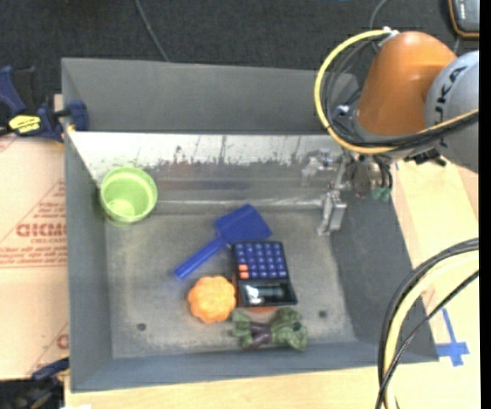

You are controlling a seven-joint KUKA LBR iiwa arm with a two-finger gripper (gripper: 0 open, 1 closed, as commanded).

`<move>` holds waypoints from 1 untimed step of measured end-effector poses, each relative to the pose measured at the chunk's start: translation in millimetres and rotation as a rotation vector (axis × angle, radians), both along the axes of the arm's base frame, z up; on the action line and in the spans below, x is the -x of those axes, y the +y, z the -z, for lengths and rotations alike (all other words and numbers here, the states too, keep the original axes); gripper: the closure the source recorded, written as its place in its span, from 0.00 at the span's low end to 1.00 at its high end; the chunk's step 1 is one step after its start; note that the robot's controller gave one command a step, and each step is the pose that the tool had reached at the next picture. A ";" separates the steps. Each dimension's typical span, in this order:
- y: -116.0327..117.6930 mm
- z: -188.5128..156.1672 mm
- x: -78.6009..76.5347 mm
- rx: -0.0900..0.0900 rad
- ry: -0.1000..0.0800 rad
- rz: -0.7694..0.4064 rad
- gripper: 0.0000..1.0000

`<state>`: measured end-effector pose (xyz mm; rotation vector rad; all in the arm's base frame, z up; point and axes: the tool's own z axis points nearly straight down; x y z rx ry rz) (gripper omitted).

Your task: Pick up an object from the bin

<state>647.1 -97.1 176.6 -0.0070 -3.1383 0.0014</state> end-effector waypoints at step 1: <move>0.4 -5.5 -1.4 0.001 -0.008 -0.003 0.00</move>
Offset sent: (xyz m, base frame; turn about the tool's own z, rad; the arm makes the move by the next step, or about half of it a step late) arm -0.0130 0.0794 -0.1066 -0.1387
